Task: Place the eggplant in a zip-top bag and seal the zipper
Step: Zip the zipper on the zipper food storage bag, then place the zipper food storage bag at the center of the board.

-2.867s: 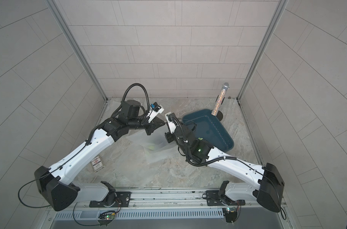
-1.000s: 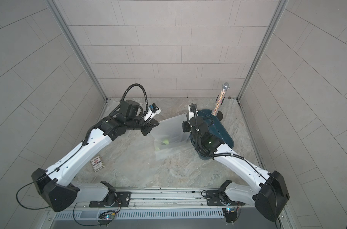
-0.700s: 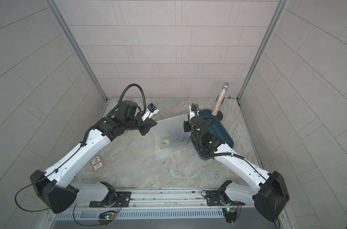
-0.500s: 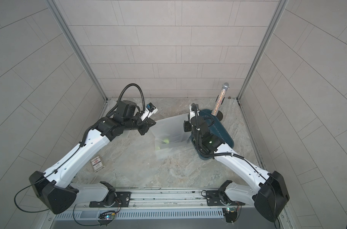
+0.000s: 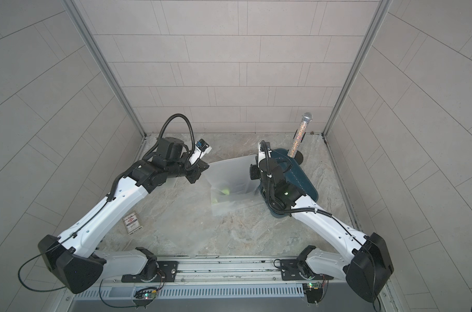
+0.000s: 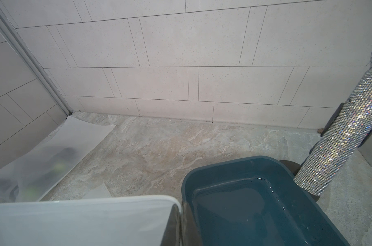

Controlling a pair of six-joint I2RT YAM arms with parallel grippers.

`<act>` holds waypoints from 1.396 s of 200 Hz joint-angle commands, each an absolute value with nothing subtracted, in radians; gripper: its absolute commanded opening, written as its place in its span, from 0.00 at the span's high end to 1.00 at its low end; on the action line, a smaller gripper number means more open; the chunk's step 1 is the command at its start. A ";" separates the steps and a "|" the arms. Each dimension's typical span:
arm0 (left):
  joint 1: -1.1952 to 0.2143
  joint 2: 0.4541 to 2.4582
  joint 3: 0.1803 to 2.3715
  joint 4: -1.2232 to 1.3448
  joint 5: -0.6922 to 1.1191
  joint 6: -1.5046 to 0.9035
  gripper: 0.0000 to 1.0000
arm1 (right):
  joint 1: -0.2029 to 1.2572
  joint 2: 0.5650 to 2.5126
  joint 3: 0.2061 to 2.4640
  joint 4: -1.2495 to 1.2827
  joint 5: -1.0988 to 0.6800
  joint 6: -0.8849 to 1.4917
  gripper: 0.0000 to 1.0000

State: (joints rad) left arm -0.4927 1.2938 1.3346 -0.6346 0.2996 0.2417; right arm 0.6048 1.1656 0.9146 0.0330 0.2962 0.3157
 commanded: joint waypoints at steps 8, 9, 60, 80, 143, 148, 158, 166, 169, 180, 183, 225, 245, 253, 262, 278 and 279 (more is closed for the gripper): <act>-0.455 1.248 1.327 -0.651 0.141 0.181 0.91 | 0.565 1.165 0.930 0.014 0.333 0.332 1.00; -0.455 1.248 1.327 -0.648 0.140 0.179 0.91 | 0.566 1.166 0.931 0.015 0.325 0.332 1.00; -0.454 1.238 1.376 -0.533 0.008 0.093 0.93 | 0.699 1.248 1.011 0.133 0.161 0.258 1.00; -0.454 1.240 1.393 -0.537 -0.123 0.069 0.93 | 0.701 1.303 1.064 0.142 0.130 0.289 1.00; -0.435 1.260 1.377 -0.529 -0.302 0.081 0.92 | 0.704 1.518 1.219 0.164 0.068 0.317 1.00; -0.432 1.274 1.380 -0.521 -0.313 0.085 0.92 | 0.704 1.534 1.227 0.169 0.067 0.319 1.00; -0.421 1.304 1.387 -0.500 -0.337 0.087 0.92 | 0.704 1.561 1.240 0.188 0.074 0.320 1.00; -0.410 1.329 1.392 -0.477 -0.353 0.090 0.92 | 0.704 1.581 1.245 0.205 0.083 0.318 1.00; -0.406 1.341 1.394 -0.467 -0.359 0.092 0.92 | 0.704 1.590 1.250 0.210 0.087 0.316 1.00; -0.386 1.382 1.401 -0.426 -0.369 0.094 0.92 | 0.704 1.618 1.268 0.224 0.112 0.298 1.00; -0.382 1.393 1.404 -0.415 -0.372 0.094 0.92 | 0.704 1.626 1.273 0.229 0.119 0.292 1.00; -0.303 1.545 1.465 -0.233 -0.314 0.049 0.93 | 0.672 1.785 1.394 0.305 0.149 0.229 1.00; -0.279 1.621 1.501 -0.164 -0.284 0.044 0.93 | 0.647 1.861 1.457 0.334 0.149 0.227 1.00; -0.273 1.655 1.520 -0.142 -0.275 0.048 0.92 | 0.635 1.891 1.483 0.339 0.148 0.229 1.00; -0.268 1.692 1.537 -0.109 -0.268 0.059 0.92 | 0.623 1.923 1.515 0.347 0.146 0.227 1.00; -0.256 1.752 1.563 -0.045 -0.256 0.057 0.92 | 0.601 1.973 1.575 0.357 0.149 0.223 1.00; -0.254 1.756 1.565 -0.043 -0.254 0.056 0.92 | 0.600 1.977 1.579 0.357 0.150 0.224 1.00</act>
